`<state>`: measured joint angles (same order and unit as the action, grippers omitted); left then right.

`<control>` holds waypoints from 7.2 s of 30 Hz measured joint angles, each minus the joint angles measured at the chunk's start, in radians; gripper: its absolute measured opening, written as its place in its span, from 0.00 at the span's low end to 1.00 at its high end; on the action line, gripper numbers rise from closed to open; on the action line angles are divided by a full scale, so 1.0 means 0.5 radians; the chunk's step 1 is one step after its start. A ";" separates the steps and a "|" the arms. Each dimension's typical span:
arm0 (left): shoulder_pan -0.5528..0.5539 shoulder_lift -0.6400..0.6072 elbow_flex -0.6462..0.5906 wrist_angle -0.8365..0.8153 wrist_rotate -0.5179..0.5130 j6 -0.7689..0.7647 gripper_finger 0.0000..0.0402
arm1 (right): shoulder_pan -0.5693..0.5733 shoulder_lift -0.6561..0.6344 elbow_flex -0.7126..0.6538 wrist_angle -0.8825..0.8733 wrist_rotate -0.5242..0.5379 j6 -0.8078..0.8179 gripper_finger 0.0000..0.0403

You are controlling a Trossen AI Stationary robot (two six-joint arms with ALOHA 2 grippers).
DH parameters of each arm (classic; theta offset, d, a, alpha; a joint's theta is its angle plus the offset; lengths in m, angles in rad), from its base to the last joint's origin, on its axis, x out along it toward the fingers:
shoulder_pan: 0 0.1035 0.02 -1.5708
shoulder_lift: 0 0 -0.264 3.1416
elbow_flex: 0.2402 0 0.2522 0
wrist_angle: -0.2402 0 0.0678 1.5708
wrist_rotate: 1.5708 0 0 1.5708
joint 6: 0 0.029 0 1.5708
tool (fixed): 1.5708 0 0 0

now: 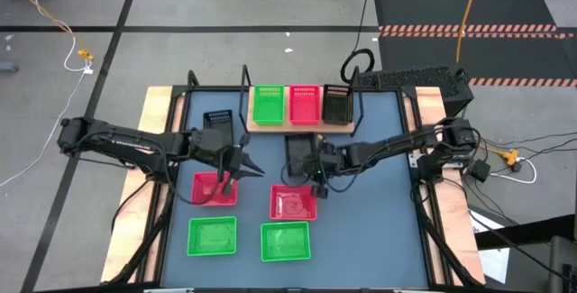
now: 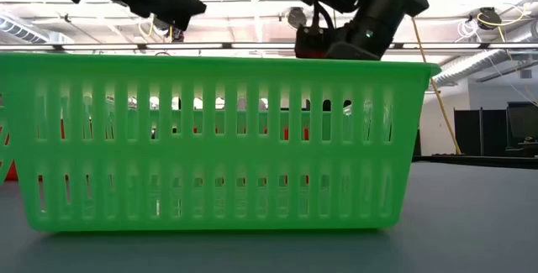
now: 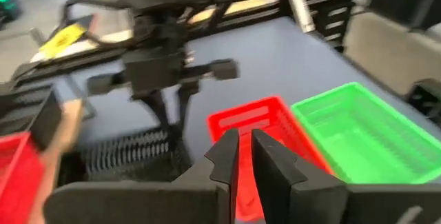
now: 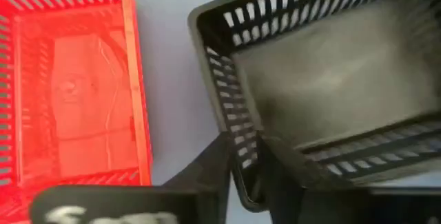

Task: Stack baskets on shelf by color
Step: Stack the bottom black bin on the black bin on the shelf, then stack the right red bin on the red bin on the shelf

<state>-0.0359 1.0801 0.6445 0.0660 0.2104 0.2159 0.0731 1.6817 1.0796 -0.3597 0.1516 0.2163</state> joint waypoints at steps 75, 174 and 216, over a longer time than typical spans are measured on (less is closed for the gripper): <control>-0.059 -0.001 0.000 -0.521 -0.761 -0.448 0.36 | -0.422 -0.888 -0.261 -0.015 1.116 -1.766 0.01; -0.061 -0.002 -0.001 -0.523 -1.016 -0.543 0.36 | -0.110 -0.965 -0.682 1.220 -0.198 -0.757 0.15; -0.617 0.328 -0.001 0.124 -0.964 -0.605 0.36 | 0.715 -0.359 -0.575 0.744 0.504 -2.923 0.41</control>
<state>-0.3443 1.2442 0.6440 0.1280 -0.2715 -0.0865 0.4308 1.5024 0.7921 0.0121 0.4036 -1.2453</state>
